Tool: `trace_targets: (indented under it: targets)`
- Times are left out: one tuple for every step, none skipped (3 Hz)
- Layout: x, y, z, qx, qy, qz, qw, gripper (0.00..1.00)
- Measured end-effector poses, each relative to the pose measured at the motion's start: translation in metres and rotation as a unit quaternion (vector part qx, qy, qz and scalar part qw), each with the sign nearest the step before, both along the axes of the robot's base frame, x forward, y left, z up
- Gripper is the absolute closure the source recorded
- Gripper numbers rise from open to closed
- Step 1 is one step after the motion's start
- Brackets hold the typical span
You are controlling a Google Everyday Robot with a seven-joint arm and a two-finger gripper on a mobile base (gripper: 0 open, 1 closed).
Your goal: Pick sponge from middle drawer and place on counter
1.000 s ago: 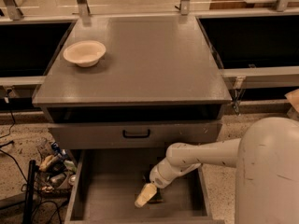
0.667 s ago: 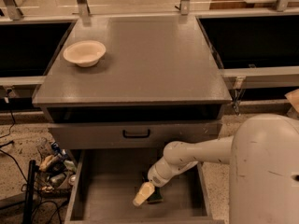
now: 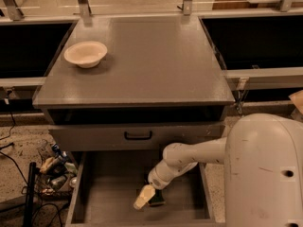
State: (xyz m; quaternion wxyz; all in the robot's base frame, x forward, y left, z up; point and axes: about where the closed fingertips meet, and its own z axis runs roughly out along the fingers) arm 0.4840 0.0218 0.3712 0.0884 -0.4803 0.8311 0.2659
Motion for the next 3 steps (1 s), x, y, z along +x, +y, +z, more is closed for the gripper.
trace_targets:
  targets:
    - [0.0, 0.0, 0.0, 0.0, 0.0, 0.0, 1.0, 0.0]
    - [0.0, 0.0, 0.0, 0.0, 0.0, 0.0, 1.0, 0.18]
    - [-0.0001, 0.0, -0.0001, 0.0, 0.0, 0.0, 1.0, 0.41]
